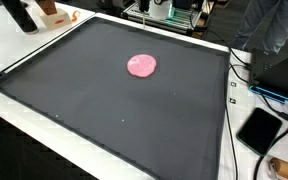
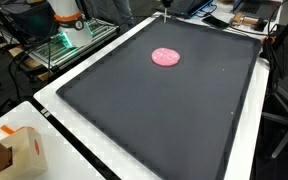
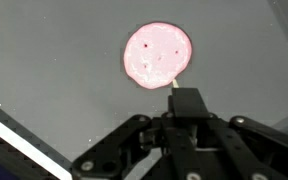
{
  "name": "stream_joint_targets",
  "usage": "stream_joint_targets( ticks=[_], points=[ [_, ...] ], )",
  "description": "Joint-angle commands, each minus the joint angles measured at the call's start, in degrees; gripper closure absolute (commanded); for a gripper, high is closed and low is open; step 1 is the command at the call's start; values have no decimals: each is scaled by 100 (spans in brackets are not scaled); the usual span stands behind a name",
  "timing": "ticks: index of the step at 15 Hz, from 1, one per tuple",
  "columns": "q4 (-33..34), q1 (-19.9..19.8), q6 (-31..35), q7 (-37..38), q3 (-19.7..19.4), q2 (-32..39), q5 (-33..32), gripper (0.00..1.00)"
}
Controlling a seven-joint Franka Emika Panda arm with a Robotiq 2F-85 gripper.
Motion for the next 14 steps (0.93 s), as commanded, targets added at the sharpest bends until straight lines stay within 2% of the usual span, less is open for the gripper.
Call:
stream_joint_targets(
  ticks=[1,6,7,14],
  points=[
    [107,157,-343,269,-26,-168,-109,97],
    [214,281,-552,371,-2,-227,-137,97],
    [227,274,-386,217,-59,-137,-12,87],
    [250,305,-410,243,-51,-137,-26,87]
  ],
)
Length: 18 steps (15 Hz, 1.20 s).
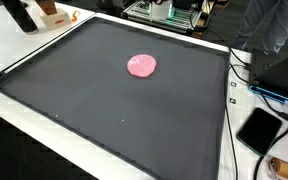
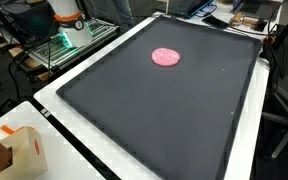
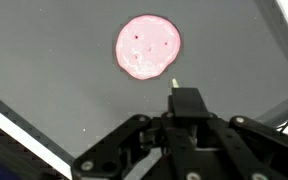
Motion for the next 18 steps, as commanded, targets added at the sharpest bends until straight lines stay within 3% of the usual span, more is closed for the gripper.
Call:
stream_joint_targets(
  ticks=[1,2,10,18],
  points=[
    [14,62,-19,13,-57,3,-11,87],
    [14,62,-20,15,-57,3,-12,97],
    [317,-163,-223,-1358,-649,292,1450,97],
    [543,-638,-897,-2757,-1002,820,2899,97]
  ],
)
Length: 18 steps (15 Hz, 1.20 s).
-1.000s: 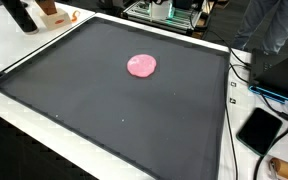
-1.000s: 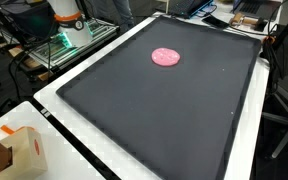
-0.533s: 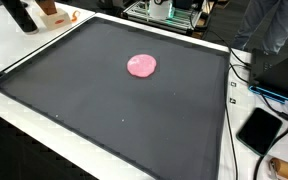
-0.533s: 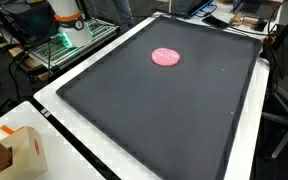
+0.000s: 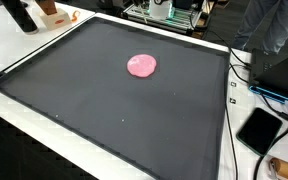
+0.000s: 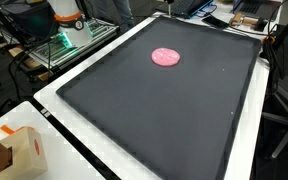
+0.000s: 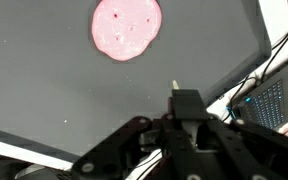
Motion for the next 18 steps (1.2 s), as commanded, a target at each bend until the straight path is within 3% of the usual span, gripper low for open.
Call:
stream_joint_targets(
  ticks=[1,10,18],
  points=[
    [165,-252,-449,-522,-83,333,514,97],
    [204,-886,-1195,-1481,-166,1083,1357,97],
    [190,-1218,-1177,-2113,-167,1662,1865,97]
  ],
)
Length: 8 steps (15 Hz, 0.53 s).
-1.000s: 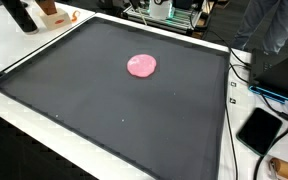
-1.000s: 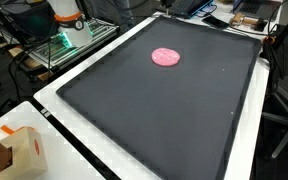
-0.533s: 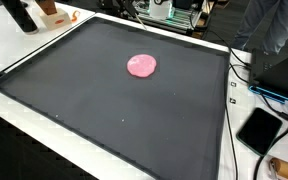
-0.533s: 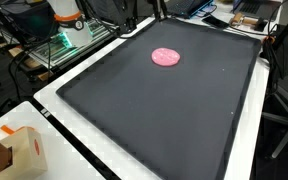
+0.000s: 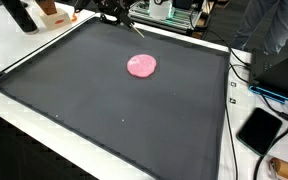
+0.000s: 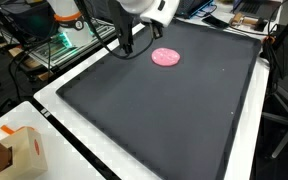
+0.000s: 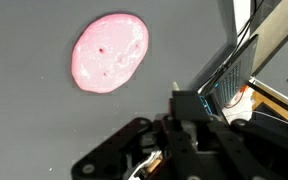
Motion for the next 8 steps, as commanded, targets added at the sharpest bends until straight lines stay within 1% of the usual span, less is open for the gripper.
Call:
stream_joint_targets(
  ticks=[1,6,8],
  points=[
    [79,-170,-223,-300,-4,305,262,97],
    [151,-289,-410,-390,6,636,377,97],
    [169,-311,-381,-380,9,720,438,97]
  ],
)
